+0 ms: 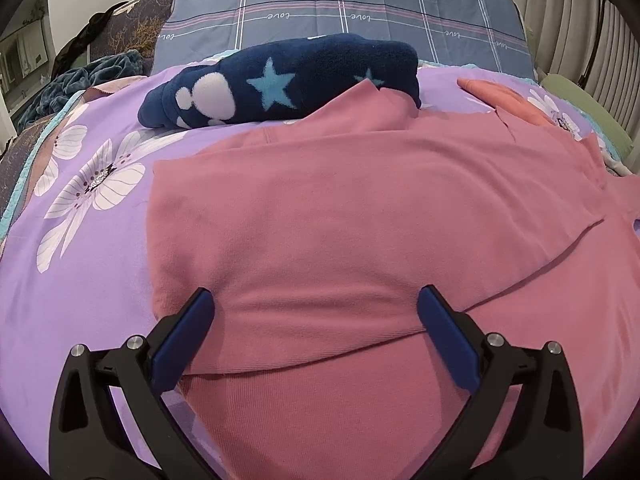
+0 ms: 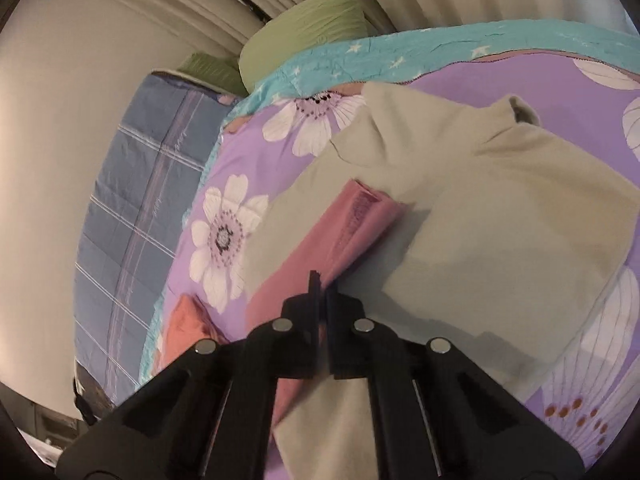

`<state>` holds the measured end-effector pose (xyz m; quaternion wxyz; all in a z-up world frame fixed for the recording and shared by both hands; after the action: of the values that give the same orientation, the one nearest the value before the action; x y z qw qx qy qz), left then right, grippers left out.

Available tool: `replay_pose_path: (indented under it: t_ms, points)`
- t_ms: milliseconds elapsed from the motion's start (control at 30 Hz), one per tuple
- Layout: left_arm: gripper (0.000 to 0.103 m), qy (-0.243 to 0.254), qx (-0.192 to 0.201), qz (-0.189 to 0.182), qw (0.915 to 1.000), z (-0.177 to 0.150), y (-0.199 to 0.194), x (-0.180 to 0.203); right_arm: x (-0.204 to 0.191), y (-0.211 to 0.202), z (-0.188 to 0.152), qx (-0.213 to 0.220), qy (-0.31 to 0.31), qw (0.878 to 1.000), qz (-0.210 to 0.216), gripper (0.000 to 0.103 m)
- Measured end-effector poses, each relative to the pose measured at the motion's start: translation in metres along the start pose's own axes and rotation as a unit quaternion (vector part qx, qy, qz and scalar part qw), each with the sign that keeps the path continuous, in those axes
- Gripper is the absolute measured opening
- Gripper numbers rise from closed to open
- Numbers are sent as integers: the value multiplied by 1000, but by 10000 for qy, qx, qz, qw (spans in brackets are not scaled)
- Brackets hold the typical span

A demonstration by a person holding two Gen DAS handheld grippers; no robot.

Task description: Fold small clothes

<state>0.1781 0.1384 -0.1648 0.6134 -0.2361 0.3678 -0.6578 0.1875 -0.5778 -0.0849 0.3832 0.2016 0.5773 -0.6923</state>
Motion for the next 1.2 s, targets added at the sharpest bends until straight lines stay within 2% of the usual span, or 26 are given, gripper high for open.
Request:
replay_pose_path:
  t_ms: [100,167,233,333,433,533,600,633,667,733,833,900,933,1000,1067,1167,1200]
  points:
    - [102,-6,2,-6,10000,0,0,0,-24,-8,-13,83,-216,9993,282,3]
    - [102,-13,7,-14,10000,0,0,0,-59,-13,-37,-67,-584,9958,698,2]
    - [102,-27,22,-33,10000,-1,-1,0,-97,-18,-76,-364,-1081,9869,1137,2]
    - [102,-56,46,-75,9999,-1,-2,-2,-157,-27,-168,-976,-2082,9549,1877,3]
    - [102,-70,56,-97,9999,-1,-2,-2,-195,-26,-292,-1775,-3092,9021,2432,2]
    - [102,-124,92,-173,9997,-2,-3,-4,-197,-10,-382,-2406,-3704,8653,2371,2]
    - [102,-226,162,-312,9991,-2,-5,-8,-183,8,-444,-2709,-4311,8368,2013,3]
    - [100,-300,213,-386,9986,-2,-7,-11,-176,15,-460,-2770,-4465,8300,1872,3]
    - [98,-405,283,-488,9976,-2,-10,-15,-168,20,-473,-2838,-4601,8233,1731,3]
    - [85,-631,399,-759,9943,0,-17,-21,-149,32,-490,-3001,-4762,8133,1473,3]
    - [84,-1055,742,-1862,9740,11,-35,-23,-138,36,-492,-3181,-4793,8064,1371,7]
    - [84,-1081,855,-2238,9648,20,-40,-16,-134,33,-494,-3252,-4823,8011,1409,10]
    - [84,-1107,884,-2515,9574,26,-40,-11,-133,30,-494,-3258,-4858,7983,1435,11]
    - [84,-1155,781,-2936,9457,33,-34,-1,-128,24,-497,-3282,-5015,7868,1472,14]
    - [84,-1167,530,-3202,9386,36,-21,10,-125,24,-501,-3244,-5157,7797,1442,14]
    - [84,-1181,77,-3081,9440,36,7,26,-119,27,-505,-3167,-5223,7782,1457,14]
    - [84,-1234,46,-3065,9438,37,12,28,-118,27,-505,-3141,-5225,7787,1482,14]
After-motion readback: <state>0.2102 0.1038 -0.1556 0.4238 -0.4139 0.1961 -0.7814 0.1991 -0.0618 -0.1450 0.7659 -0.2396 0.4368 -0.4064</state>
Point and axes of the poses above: each gripper's, at about its wrist camera, not at the fingertips, and y roughly the way its jaws point, x to its right, z to its top, the point moved 2 cm from there along y, roughly the way its jaws point, and after that the axes turned 11 degrees about y, right-handed, at the moved point
